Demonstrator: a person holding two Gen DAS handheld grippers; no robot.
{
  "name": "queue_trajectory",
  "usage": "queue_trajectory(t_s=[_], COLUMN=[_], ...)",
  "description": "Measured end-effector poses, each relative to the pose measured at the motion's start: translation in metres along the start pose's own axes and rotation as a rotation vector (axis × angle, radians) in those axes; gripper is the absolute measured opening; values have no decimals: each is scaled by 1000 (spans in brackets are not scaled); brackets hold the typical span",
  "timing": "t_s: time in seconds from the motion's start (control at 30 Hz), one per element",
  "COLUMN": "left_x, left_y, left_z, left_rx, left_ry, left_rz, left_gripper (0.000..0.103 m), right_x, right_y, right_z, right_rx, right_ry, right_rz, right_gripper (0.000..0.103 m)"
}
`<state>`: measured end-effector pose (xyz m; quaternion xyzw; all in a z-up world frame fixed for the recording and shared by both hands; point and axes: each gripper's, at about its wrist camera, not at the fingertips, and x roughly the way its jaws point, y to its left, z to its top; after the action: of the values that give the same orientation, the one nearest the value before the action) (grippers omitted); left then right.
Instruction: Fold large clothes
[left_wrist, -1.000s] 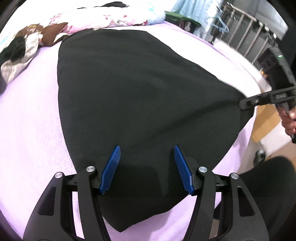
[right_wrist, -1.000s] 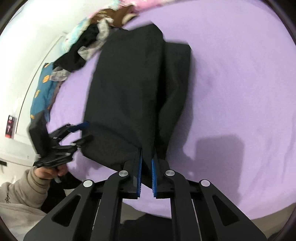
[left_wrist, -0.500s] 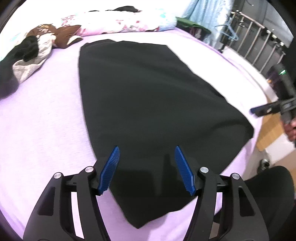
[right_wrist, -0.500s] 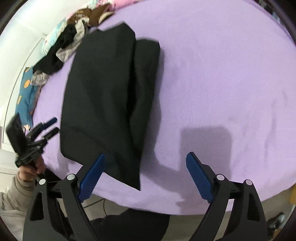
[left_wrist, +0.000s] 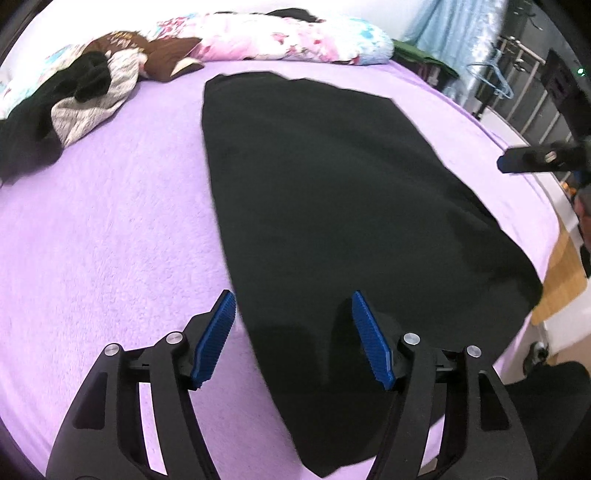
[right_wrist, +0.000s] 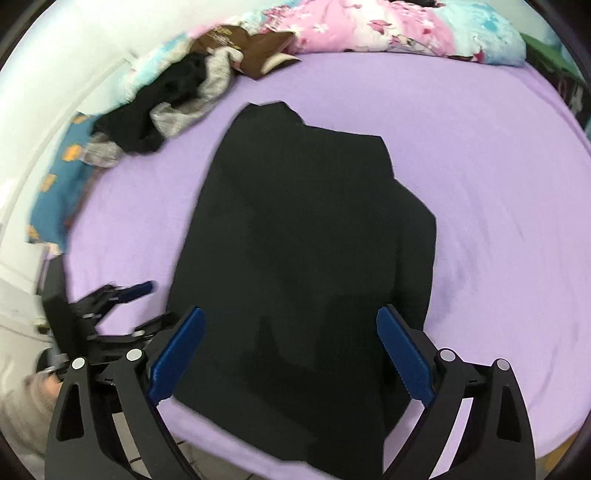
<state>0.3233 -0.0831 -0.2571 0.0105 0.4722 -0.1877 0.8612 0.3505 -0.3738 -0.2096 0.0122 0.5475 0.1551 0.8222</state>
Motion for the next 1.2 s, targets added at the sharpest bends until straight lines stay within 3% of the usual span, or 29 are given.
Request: queue_trajectory(t_s=[0.03,0.17,0.3,0.43,0.6,0.7,0.77,1.0,1.2], left_x=[4,12,16,19,4,-8,-9,27,55], left_y=[1,6,5,11,31,42,50,110,125], left_z=[-1,-4,-6,-6,11,27,33,52,54], left_rx=[6,3,23,-1,-78,-82,-118,-355,-443], left_ry=[10,37,45,56,55,27,34,134,210], left_rz=[20,30,41,15,-95,-156,-219,-445,-584], left_gripper=[63,63,64,65,65,80,81,82,82], right_x=[12,51,67,75,57,51,45,57,72], right_y=[0,-21,-64,-89,-103,-110,-109,-140,-158], right_z=[0,-7,-14,-22,-27,-31,-40,-59,-67], right_rx=[-28,-33,108,195,244,235,238,329,392], right_ry=[13,83,77,75,55,75,66,73,69], right_rz=[-85,-198,-235,-171,-61,4,73,277,413], right_gripper=[92,92,92,92,93,94,95,96,96])
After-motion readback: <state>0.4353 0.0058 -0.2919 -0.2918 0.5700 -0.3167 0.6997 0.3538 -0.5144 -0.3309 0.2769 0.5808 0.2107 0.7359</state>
